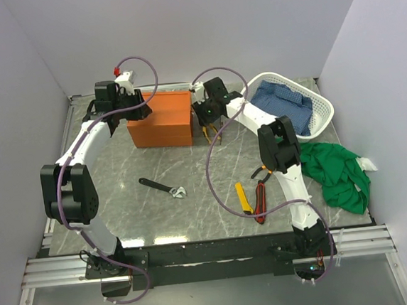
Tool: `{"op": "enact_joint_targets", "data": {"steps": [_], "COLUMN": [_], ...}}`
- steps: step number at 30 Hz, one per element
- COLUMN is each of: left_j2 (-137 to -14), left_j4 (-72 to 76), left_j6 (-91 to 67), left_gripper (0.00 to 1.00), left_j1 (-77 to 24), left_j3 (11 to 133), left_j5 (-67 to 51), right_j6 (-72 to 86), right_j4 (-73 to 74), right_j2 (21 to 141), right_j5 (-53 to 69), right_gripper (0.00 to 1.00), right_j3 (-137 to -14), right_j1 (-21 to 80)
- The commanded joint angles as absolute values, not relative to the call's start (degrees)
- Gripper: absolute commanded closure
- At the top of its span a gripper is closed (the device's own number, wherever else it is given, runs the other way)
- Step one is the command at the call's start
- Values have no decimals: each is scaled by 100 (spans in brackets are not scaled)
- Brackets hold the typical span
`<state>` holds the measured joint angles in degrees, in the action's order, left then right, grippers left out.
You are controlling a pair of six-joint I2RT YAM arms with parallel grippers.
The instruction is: Sort the tools into containers
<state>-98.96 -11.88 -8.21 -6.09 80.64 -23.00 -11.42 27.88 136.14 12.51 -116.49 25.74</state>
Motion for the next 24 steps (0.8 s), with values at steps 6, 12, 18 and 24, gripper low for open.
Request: {"op": "enact_joint_targets", "data": {"steps": [6, 12, 18, 24], "left_j2": [-10002, -10160, -10257, -10213], "left_j4": [-1055, -1011, -1002, -1028], "left_j6": [-852, -993, -1125, -1125], "left_gripper": [61, 61, 62, 62], "left_j1": [-633, -633, -633, -633], "left_j3": [8376, 8508, 8727, 8789], "left_j5": [-2373, -2470, -2575, -2663], "right_j6": [-1432, -1380, -1275, -1851], "right_j4": [3049, 2954, 2733, 3163], "right_j2": [13017, 12622, 11884, 10847], "right_j5": [1608, 1494, 1107, 1195], "right_gripper": [68, 41, 34, 34], "right_j3": [-11294, -11119, -10899, -10293], "right_j1": [2681, 2663, 2549, 2189]}}
